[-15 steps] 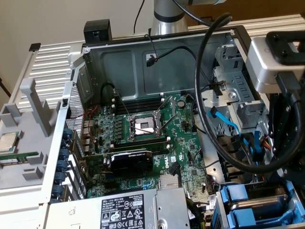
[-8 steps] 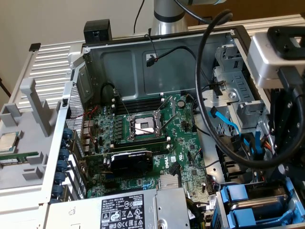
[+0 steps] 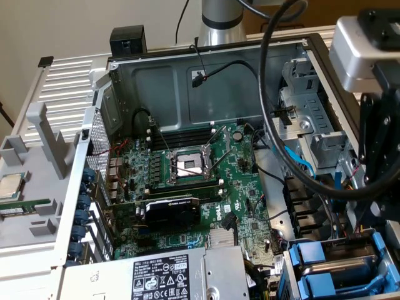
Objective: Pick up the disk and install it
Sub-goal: 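Insert the second disk wire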
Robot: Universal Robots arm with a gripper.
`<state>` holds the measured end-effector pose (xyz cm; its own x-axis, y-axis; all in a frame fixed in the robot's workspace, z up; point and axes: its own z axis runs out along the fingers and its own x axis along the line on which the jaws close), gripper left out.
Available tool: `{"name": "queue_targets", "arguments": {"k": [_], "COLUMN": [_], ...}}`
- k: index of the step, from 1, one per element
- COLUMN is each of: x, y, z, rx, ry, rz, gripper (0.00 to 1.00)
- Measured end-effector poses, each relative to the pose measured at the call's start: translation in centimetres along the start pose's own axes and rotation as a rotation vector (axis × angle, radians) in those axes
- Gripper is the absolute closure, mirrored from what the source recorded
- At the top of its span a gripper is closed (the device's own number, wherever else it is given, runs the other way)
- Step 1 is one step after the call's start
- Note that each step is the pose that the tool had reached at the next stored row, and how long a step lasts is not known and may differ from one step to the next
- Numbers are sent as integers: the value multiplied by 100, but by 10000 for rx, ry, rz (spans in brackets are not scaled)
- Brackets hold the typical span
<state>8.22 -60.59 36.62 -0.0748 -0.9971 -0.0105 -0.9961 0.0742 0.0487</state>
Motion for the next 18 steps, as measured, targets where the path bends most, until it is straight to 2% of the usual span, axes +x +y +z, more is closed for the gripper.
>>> {"name": "queue_targets", "arguments": {"k": [5,9,13,18], "x": [-1,-2,-3,-3], "y": [9,12,19,21], "z": [-147,-211,-346,-395], "rx": [0,0,-1,-5], "ry": [0,1,1,-2], "rz": [1,0,1,0], "gripper": [89,89,89,89]}}
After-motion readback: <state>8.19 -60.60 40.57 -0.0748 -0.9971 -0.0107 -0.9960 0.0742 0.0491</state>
